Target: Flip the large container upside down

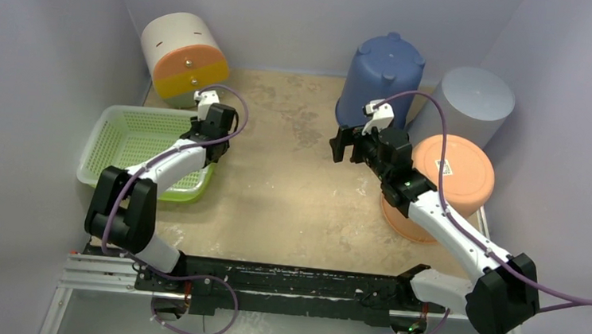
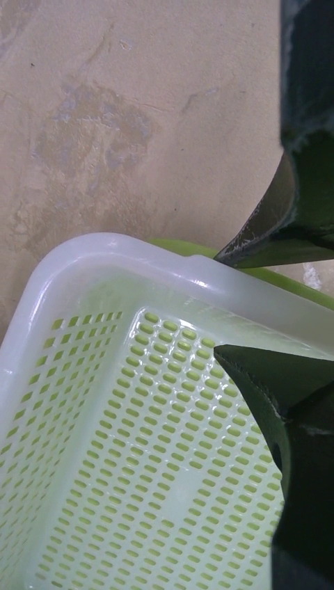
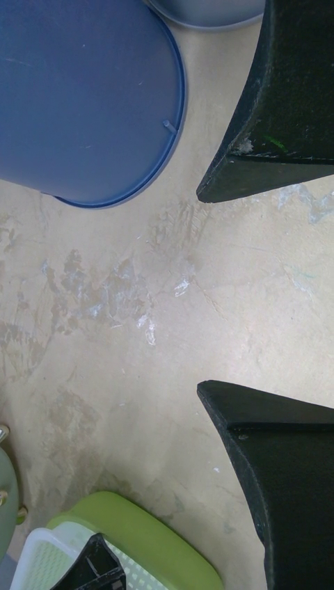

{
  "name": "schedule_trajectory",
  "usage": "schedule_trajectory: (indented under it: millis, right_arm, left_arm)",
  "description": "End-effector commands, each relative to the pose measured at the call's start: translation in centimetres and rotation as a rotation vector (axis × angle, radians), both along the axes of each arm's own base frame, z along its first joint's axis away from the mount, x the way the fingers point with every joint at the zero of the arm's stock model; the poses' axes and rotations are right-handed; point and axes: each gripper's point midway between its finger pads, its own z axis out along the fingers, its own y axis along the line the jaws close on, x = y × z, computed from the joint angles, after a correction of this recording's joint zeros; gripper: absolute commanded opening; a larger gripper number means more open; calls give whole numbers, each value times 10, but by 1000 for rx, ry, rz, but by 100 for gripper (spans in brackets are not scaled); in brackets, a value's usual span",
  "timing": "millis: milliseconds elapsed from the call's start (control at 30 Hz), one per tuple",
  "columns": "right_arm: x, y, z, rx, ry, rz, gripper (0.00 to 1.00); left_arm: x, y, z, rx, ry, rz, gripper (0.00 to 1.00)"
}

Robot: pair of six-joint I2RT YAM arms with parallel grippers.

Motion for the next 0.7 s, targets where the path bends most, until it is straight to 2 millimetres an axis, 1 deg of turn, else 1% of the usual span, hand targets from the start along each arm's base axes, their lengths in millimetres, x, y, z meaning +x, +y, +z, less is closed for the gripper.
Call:
schedule_trajectory:
  millis: [0,133,233,267,367,400,500,567,600,667]
  right_arm:
    - [1,1,8,33,-29,2,100]
    - [0,-2,8,29,-31,-7,100]
    - [-2,-5,7,27,-29,-13,100]
    - [-2,-5,6,25,-27,-14,100]
    - [-3,-6,5,22,-22,-18,100]
    - [-4,-6,4,23,-21,-19,100]
    - [-4,-8,3,23,-19,-25,100]
    - [-5,-9,2,22,-16,-29,100]
    - [-5,-9,2,23,-15,-31,100]
    - [-5,-10,2,22,-14,-33,100]
  left_arm:
    - [12,7,2,16,-36,32,40]
    - [11,11,-11,31,-12,43,39]
    - [11,8,-21,15,-3,38,38]
    - [11,6,-22,7,-6,33,32]
    - [12,6,-23,8,-7,33,5]
    - [13,7,-21,9,-11,36,0]
    - [16,7,-14,13,-21,44,0]
    - [20,7,-4,12,-35,44,0]
    - [22,7,4,14,-43,43,0]
    - [27,5,28,14,-73,39,0]
